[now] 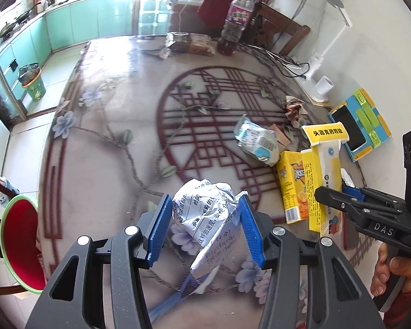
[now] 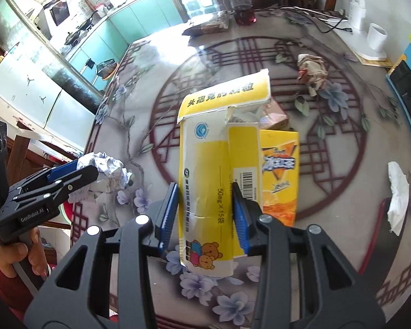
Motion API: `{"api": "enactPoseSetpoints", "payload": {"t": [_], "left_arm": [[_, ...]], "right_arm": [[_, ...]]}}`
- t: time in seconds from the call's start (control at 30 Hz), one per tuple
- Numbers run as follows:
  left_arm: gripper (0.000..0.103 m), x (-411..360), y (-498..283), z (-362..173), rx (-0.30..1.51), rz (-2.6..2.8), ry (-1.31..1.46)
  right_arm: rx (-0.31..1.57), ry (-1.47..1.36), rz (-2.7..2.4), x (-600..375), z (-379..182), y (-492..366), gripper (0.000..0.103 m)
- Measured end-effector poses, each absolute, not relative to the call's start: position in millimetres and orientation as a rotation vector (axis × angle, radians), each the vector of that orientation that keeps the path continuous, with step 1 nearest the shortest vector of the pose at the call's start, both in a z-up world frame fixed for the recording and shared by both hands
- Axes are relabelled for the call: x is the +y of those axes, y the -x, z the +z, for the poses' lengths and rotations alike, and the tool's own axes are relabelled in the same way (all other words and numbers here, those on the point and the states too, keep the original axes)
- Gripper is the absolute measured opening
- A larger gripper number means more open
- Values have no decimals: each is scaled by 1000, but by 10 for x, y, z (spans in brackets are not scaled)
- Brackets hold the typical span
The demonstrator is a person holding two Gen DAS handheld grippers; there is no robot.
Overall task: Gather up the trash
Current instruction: 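Lift and carry the crumpled paper and yellow box with both tools toward the bin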
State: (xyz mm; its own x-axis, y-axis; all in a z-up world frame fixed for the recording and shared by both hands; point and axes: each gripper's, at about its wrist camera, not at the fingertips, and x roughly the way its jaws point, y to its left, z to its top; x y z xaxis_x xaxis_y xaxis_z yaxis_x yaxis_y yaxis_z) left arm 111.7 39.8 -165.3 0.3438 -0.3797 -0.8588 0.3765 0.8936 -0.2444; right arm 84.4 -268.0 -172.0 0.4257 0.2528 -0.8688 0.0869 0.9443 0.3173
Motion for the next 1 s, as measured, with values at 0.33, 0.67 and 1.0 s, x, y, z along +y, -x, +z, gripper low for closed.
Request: {"api": "enactPoseSetpoints", "payload": {"t": [0.33,0.67,1.0], "left_arm": [[48,1095,-1106,-1686,1114,-357,68],[48,1798,-966,-1733,1097,-219,174],[48,2130,-949,-1756,1093,-174,204]], "right_arm": [[1161,-262,174,-2222,-1743,-1190,37],[1227,-131,232,-1717,-1842,-1466,38],[1161,-107,307,-1229,-1660,-1487,38]]}}
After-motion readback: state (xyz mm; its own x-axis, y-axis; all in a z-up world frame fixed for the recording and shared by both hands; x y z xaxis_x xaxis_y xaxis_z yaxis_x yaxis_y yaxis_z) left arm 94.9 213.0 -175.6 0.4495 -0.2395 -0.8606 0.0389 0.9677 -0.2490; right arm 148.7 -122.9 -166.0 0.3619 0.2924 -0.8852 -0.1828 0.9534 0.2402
